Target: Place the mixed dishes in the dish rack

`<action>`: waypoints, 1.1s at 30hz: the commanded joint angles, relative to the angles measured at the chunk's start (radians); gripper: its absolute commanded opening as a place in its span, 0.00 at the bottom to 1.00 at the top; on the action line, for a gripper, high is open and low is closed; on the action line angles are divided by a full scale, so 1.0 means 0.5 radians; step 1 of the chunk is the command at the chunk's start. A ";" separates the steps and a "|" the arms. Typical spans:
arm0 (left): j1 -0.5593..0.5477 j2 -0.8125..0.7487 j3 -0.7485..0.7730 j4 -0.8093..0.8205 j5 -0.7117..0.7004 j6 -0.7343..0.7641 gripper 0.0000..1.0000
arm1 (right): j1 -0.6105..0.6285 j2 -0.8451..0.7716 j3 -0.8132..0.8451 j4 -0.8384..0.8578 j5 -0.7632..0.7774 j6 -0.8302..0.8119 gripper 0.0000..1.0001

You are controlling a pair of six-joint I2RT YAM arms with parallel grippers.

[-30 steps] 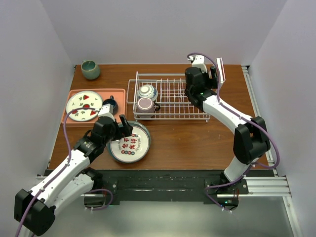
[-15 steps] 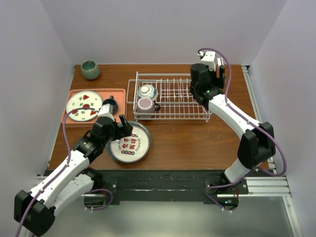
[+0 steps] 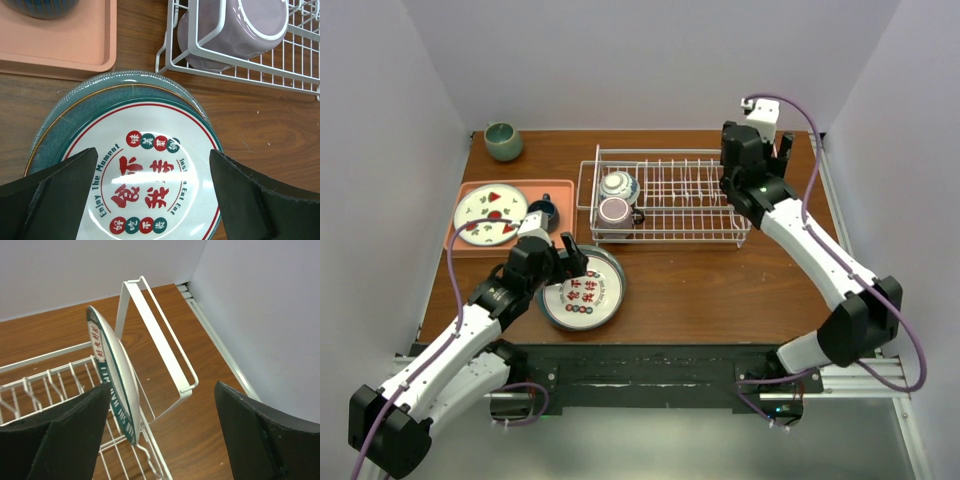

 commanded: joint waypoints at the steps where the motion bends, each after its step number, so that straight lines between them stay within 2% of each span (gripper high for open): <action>1: 0.004 -0.025 0.051 -0.007 -0.058 0.032 1.00 | -0.007 -0.214 0.090 -0.120 -0.287 0.211 0.96; 5: 0.004 -0.034 0.061 -0.013 -0.086 0.026 1.00 | -0.007 -0.419 -0.014 -0.141 -0.719 0.272 0.99; 11: 0.004 -0.037 0.039 -0.017 -0.098 -0.026 1.00 | -0.007 -0.511 -0.109 -0.282 -1.339 0.373 0.99; 12: 0.004 -0.043 0.027 -0.020 -0.101 -0.044 1.00 | -0.007 -0.545 -0.140 -0.292 -1.516 0.440 0.98; 16: 0.004 -0.086 -0.025 -0.017 -0.132 -0.106 1.00 | 0.081 -0.711 -0.574 -0.102 -1.898 0.698 0.93; 19: 0.004 -0.126 -0.059 -0.032 -0.160 -0.146 1.00 | 0.271 -0.775 -0.814 0.091 -1.926 0.870 0.91; 20: 0.004 -0.144 -0.065 -0.041 -0.178 -0.161 1.00 | 0.433 -0.772 -0.861 0.171 -1.929 0.907 0.91; 23: 0.004 -0.178 -0.065 -0.075 -0.212 -0.186 1.00 | 0.661 -0.678 -1.005 0.309 -2.003 1.036 0.88; 27: 0.004 -0.212 -0.074 -0.109 -0.236 -0.210 1.00 | 0.797 -0.484 -1.097 0.420 -2.033 1.177 0.82; 33: 0.004 -0.203 -0.090 -0.133 -0.249 -0.219 1.00 | 0.944 -0.132 -1.027 0.546 -2.076 1.223 0.72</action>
